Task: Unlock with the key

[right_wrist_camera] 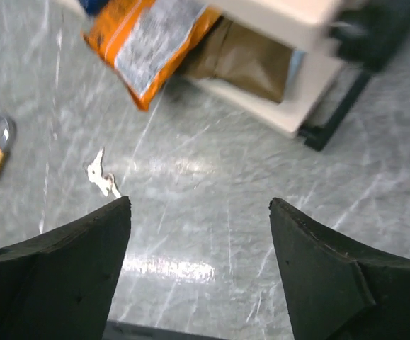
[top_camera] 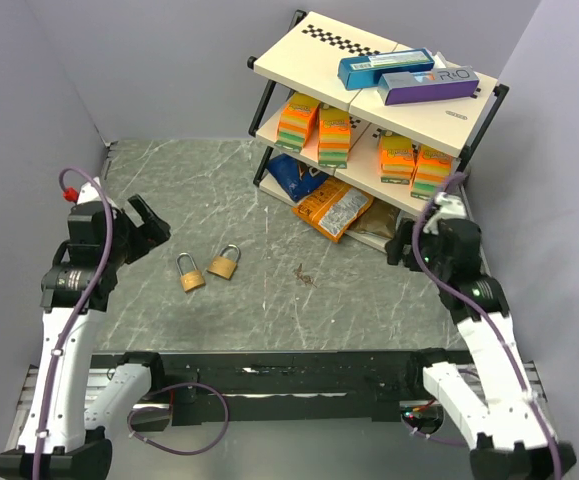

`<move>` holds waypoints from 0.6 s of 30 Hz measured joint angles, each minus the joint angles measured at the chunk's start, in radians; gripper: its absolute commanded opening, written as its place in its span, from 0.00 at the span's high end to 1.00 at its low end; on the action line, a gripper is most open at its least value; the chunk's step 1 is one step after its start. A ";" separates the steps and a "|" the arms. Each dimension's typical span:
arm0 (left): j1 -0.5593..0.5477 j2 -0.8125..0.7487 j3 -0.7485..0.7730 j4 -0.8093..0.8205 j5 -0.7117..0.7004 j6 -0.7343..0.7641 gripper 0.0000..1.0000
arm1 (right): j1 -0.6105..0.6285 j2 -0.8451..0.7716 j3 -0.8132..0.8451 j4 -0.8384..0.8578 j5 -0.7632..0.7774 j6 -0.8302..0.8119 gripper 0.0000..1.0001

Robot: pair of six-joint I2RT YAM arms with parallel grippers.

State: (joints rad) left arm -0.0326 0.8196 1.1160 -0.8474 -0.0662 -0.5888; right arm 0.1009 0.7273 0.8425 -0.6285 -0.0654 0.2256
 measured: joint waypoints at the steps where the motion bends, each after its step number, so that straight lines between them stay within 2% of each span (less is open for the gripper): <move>1: 0.000 -0.005 -0.016 0.008 0.012 0.003 0.01 | 0.021 0.021 0.005 0.000 -0.005 -0.003 0.17; 6: 0.000 -0.066 -0.083 0.020 0.063 0.025 0.01 | 0.241 0.182 0.047 0.019 0.027 -0.036 0.22; 13: 0.000 -0.112 -0.109 0.021 0.097 0.001 0.04 | 0.424 0.373 0.111 0.081 0.020 -0.048 0.31; 18: 0.000 -0.191 -0.245 0.036 0.135 -0.074 0.07 | 0.536 0.507 0.121 0.124 -0.006 -0.046 0.41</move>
State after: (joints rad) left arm -0.0326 0.6285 0.8707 -0.8112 0.0689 -0.6624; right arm 0.6369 1.2346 0.9630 -0.5045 -0.0711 0.1799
